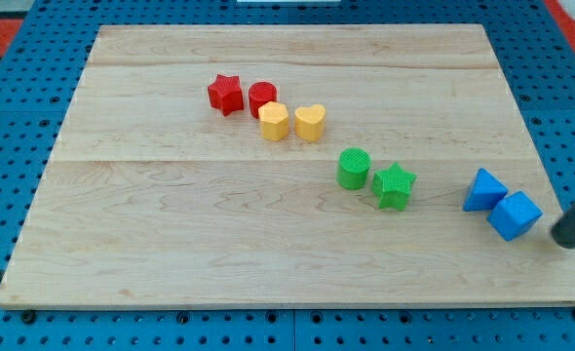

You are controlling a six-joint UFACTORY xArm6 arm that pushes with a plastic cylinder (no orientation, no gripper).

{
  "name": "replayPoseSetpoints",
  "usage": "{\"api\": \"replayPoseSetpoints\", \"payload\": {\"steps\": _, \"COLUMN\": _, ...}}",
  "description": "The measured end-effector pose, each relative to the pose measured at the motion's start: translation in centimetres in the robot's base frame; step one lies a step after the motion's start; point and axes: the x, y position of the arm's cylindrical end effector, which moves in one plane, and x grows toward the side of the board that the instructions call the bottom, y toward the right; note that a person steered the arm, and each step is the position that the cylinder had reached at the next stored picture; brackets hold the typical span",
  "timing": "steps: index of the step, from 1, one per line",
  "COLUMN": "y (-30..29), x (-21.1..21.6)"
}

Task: Push the blue cube into the blue triangle

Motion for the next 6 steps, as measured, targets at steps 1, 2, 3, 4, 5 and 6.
{"api": "replayPoseSetpoints", "payload": {"steps": 1, "y": -1.9, "x": -0.1}}
{"api": "replayPoseSetpoints", "payload": {"steps": 2, "y": 0.5, "x": -0.1}}
{"api": "replayPoseSetpoints", "payload": {"steps": 3, "y": 1.8, "x": 2.4}}
{"api": "replayPoseSetpoints", "payload": {"steps": 4, "y": 3.3, "x": 2.3}}
{"api": "replayPoseSetpoints", "payload": {"steps": 5, "y": -0.5, "x": 4.3}}
{"api": "replayPoseSetpoints", "payload": {"steps": 6, "y": -0.7, "x": 4.4}}
